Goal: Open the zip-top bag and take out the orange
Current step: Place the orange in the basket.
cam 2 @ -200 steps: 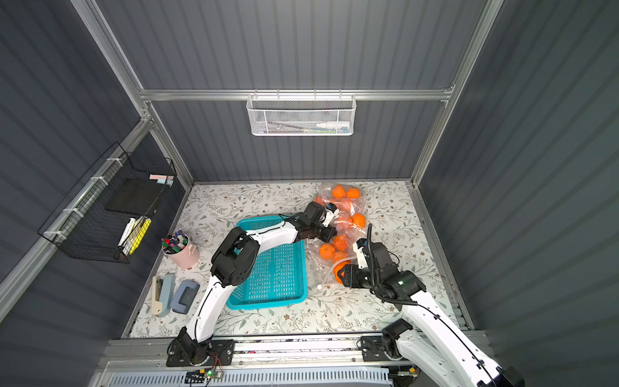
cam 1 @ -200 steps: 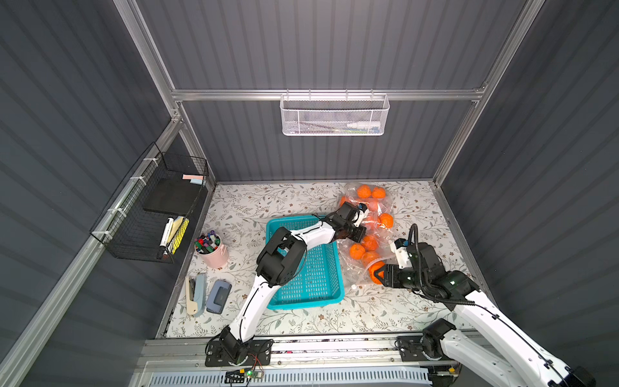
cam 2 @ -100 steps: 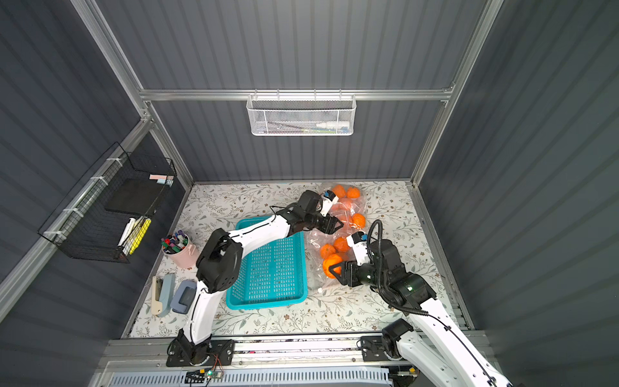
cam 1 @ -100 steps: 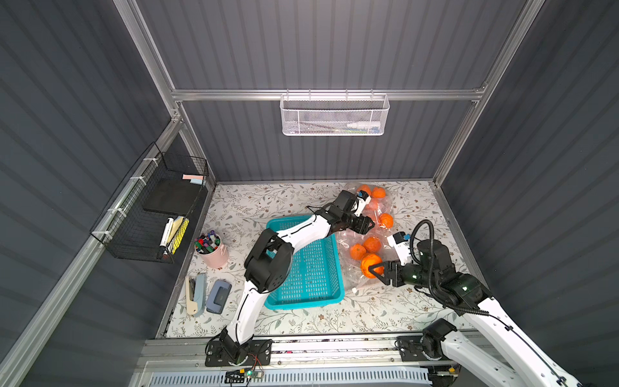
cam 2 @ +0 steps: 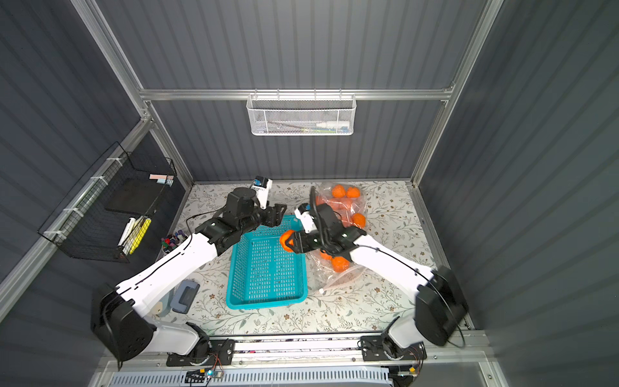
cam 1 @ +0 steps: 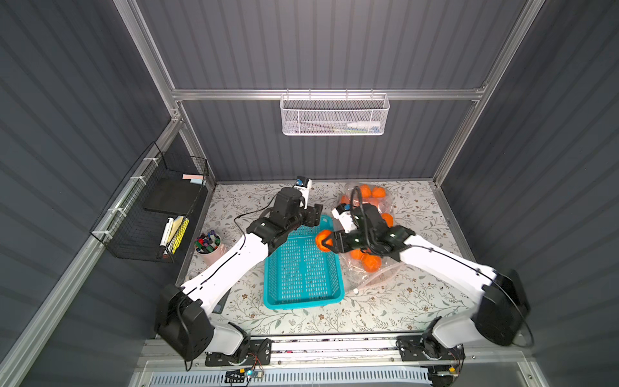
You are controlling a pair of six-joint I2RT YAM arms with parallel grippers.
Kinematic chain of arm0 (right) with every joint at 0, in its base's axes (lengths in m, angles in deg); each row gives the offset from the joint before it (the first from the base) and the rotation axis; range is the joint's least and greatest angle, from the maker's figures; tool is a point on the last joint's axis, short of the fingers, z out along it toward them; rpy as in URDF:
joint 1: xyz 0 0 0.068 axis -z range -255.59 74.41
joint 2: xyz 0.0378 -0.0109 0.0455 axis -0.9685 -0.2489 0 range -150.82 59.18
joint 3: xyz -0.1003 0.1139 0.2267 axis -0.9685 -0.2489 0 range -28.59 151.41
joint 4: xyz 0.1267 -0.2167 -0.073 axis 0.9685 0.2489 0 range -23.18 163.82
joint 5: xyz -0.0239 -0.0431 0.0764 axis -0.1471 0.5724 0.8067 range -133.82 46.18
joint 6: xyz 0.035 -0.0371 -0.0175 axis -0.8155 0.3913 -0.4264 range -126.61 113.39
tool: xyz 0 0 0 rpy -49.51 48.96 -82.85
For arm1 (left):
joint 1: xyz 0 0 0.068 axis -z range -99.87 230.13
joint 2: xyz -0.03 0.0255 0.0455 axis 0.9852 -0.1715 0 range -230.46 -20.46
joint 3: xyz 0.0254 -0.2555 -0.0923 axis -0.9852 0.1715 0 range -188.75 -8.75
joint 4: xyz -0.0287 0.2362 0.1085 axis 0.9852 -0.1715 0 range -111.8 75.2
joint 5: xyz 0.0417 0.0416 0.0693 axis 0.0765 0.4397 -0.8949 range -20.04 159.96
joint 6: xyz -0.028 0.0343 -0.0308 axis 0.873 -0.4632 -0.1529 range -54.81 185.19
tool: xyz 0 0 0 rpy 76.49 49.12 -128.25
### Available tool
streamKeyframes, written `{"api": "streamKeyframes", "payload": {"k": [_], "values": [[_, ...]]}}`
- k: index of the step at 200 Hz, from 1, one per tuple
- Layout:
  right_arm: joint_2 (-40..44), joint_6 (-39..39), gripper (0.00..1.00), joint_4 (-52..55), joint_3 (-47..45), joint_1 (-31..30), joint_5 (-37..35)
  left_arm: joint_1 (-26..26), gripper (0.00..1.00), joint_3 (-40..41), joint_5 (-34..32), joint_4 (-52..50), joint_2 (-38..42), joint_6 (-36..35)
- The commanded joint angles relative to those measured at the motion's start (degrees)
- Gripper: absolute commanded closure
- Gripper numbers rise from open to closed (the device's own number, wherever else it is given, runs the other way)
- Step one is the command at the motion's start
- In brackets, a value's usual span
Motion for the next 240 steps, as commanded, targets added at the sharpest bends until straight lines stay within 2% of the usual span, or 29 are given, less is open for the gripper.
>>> {"api": "streamKeyframes", "payload": {"k": [1,42,75,89,131,162,177,202,240], "values": [[-9.53,0.75,0.64,4.64,8.08,-2.14,-8.51,-0.63,0.27,3.9,-8.67,-4.78,5.51,0.06],[-24.54,1.16,0.63,8.49,20.66,-3.01,-12.51,-0.81,0.27,8.21,-12.24,-8.07,12.15,0.54],[-30.58,-1.47,0.63,2.18,24.06,-3.24,-2.47,-0.81,0.27,10.59,-16.99,-8.61,17.16,1.43],[-32.36,-2.65,0.63,0.5,25.68,-3.7,-0.71,-0.83,0.27,11.67,-17.85,-8.48,18.81,1.95],[-40.09,-4.0,0.59,3.26,35.15,-5.55,-1.13,-0.84,0.27,14.46,-16.3,-7.24,21.73,2.13],[-43.55,-6.61,0.57,1.45,38.13,-5.66,-0.78,-0.81,0.26,16.15,-15.33,-6.08,22.97,1.75],[-45.16,-6.84,0.52,2.93,40.26,-5.66,-0.36,-0.83,0.26,15.77,-14.66,-6.6,22.17,1.73],[-44.55,-5.03,0.36,3.47,40.53,-5.92,-0.25,-0.81,0.25,15.45,-13.74,-6.75,21.32,1.55],[-37.94,-1.2,0.21,6.28,37.3,-5.2,-5.63,-0.81,0.24,15.53,-12.77,-6.43,21.05,1.2]]}}
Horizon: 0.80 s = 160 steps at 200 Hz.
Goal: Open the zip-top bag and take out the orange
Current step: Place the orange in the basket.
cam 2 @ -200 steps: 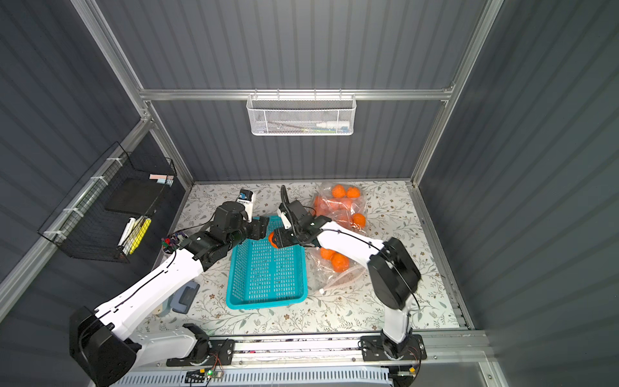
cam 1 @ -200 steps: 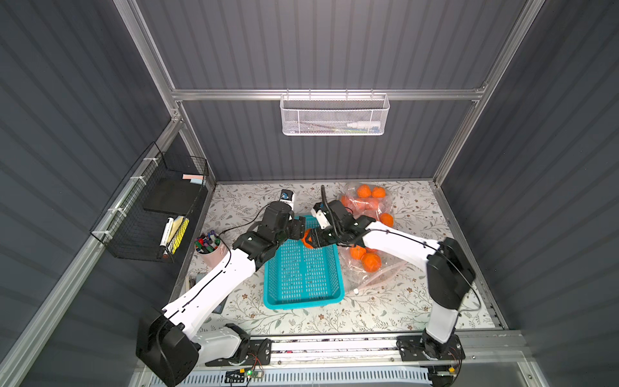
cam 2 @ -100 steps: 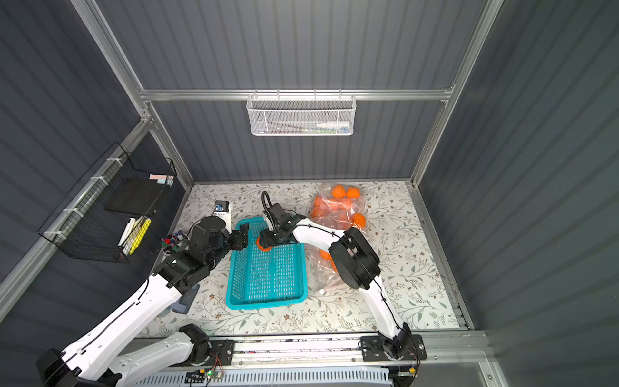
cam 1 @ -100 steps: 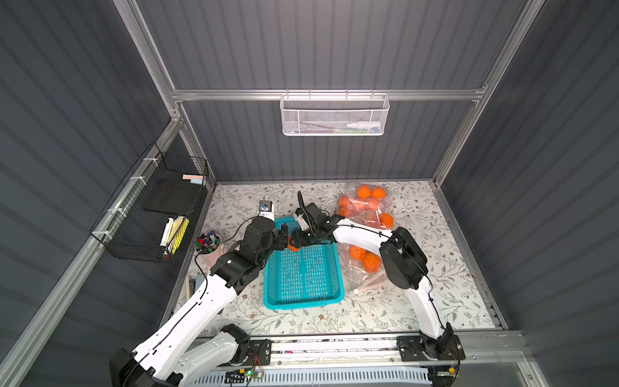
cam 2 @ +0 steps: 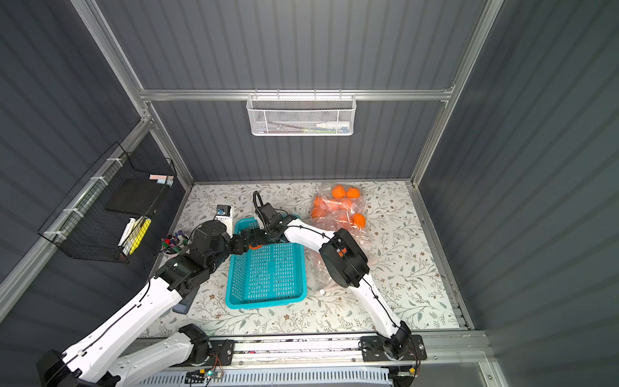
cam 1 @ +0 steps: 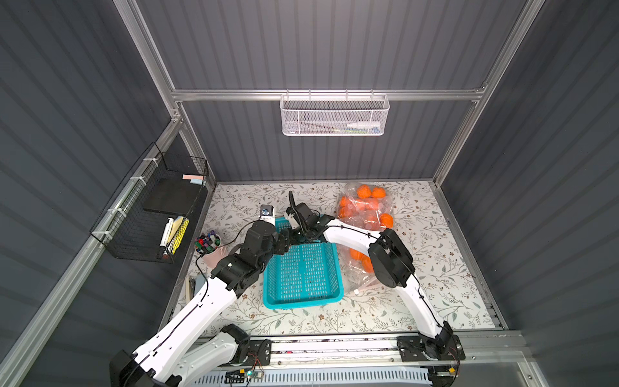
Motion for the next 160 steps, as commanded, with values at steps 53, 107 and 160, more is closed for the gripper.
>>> {"api": "streamKeyframes", "payload": {"k": [53,107,160], "values": [[24.07,6.14,0.21,2.58,-17.49,7.03,-3.87,-0.24,0.24,-1.43,1.55,-1.57,0.57,-0.83],[40.05,12.53,0.28,10.93,-33.35,26.11,-6.11,-0.26,0.24,-2.29,5.17,-2.11,0.75,-0.98],[40.42,17.1,0.16,6.21,-37.48,34.84,-8.74,-0.24,0.24,-2.26,6.77,-1.28,-0.7,-0.82]]}}
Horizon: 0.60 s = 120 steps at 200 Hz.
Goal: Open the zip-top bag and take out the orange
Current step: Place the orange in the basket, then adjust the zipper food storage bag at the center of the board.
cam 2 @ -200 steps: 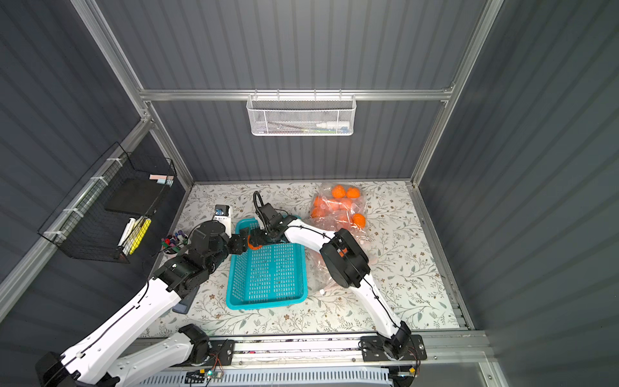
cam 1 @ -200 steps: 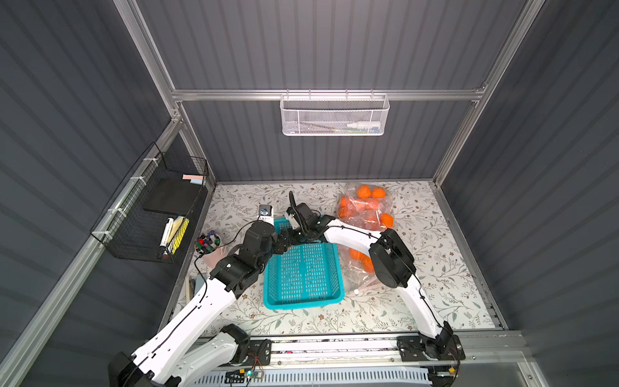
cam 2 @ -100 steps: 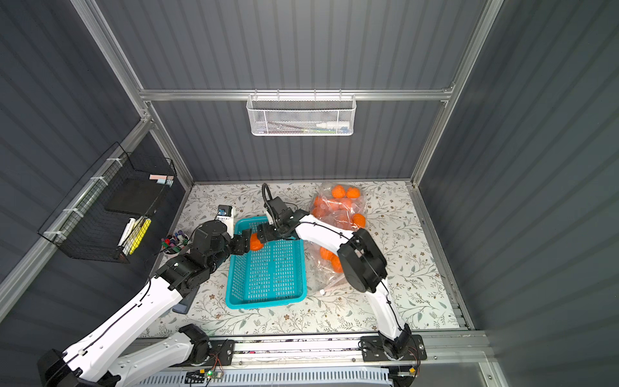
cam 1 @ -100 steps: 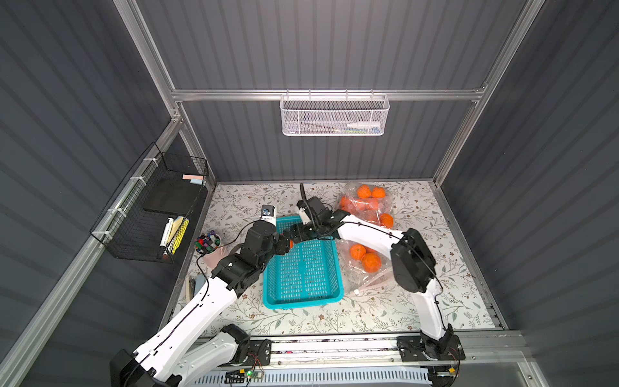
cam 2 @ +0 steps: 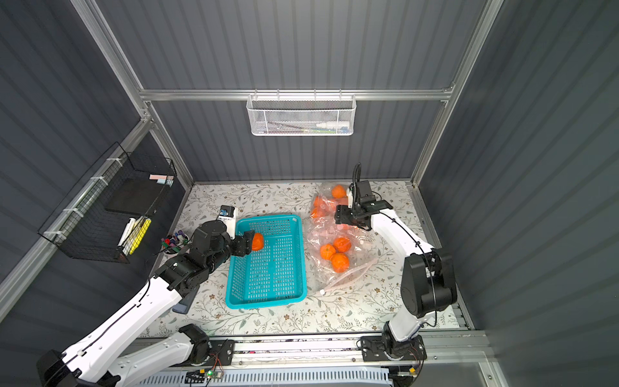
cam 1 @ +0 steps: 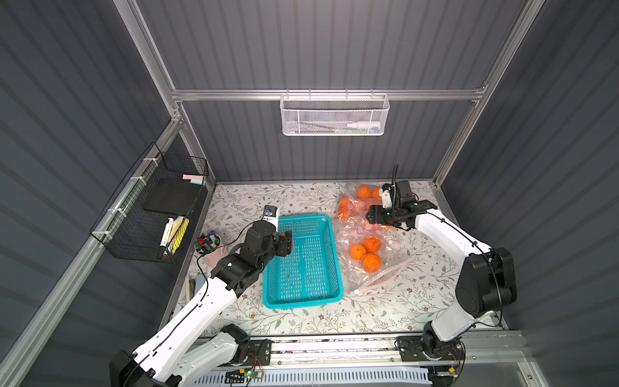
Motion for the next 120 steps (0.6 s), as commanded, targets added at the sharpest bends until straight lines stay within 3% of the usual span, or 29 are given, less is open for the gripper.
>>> {"api": "streamKeyframes", "payload": {"k": [1,36,66,92,120], "values": [[-0.58,5.0,0.16,-2.57,-1.08,0.42,-0.98,-0.24,0.24,-1.79,1.59,-0.42,-0.48,-0.37],[-6.4,8.0,0.1,-3.96,3.52,3.41,2.08,-0.24,0.24,-2.0,3.44,-1.42,-0.77,-1.25],[-13.51,9.01,0.17,1.66,10.63,4.87,8.14,-0.24,0.25,-2.19,4.84,-1.34,-1.79,-1.59],[-15.36,8.43,0.33,-0.63,11.17,4.99,15.83,-0.24,0.26,-2.21,5.97,-0.84,-2.69,-3.16],[-15.41,7.52,0.6,-0.48,10.44,5.16,17.89,-0.24,0.27,-2.52,9.01,-0.68,-3.35,-5.18]]}}
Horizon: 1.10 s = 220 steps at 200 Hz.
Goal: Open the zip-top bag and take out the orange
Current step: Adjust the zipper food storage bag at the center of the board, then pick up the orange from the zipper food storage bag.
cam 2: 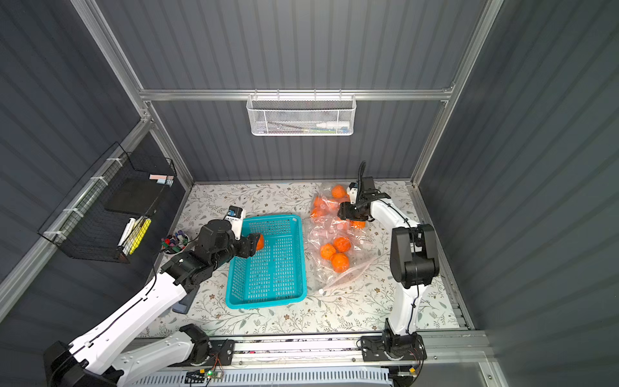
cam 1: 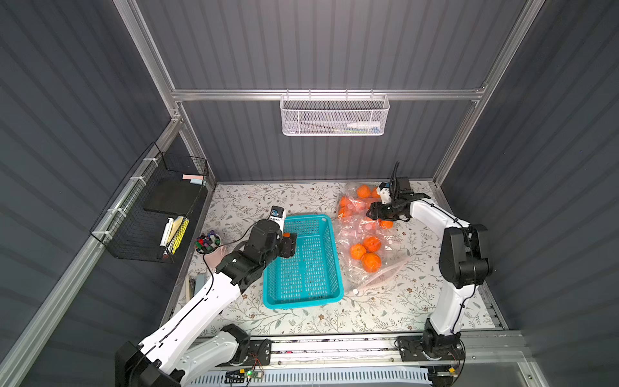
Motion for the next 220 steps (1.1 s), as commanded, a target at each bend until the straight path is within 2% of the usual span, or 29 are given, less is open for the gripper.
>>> {"api": "streamKeyframes", "payload": {"k": [1,27,44,60,72,108,121,166,220], "values": [[0.27,0.15,0.61,0.99,0.33,0.09,5.26,-0.24,0.27,-2.29,3.52,-0.61,-0.37,-2.74],[6.8,-2.7,0.82,-3.61,-6.43,0.51,2.52,-0.24,0.3,-2.05,7.55,0.5,-0.53,-3.45],[12.52,-6.4,0.9,-5.21,-11.92,1.84,-4.23,-0.16,0.32,-1.99,17.25,2.44,-1.63,-5.23],[16.61,-10.35,0.96,-5.33,-16.5,4.73,-6.35,0.06,0.35,-1.57,26.09,5.21,-3.46,-5.29],[20.1,-14.97,0.98,-5.75,-21.18,7.89,-7.38,1.24,0.37,-1.45,29.41,6.84,-5.27,-5.03],[30.98,-26.38,1.0,-7.03,-34.46,16.15,-12.97,10.73,0.37,-4.68,29.58,8.11,-12.59,-7.9],[33.82,-28.97,1.0,-7.0,-37.92,18.68,-12.86,13.16,0.39,-5.78,31.39,9.13,-15.58,-7.8],[37.07,-28.69,1.0,-6.37,-41.85,22.6,-12.13,21.18,0.47,-7.02,34.03,11.65,-24.45,-10.01],[39.54,-27.84,1.0,-6.07,-44.91,28.2,-12.1,24.28,0.6,-10.35,33.65,13.15,-32.78,-10.38]]}}
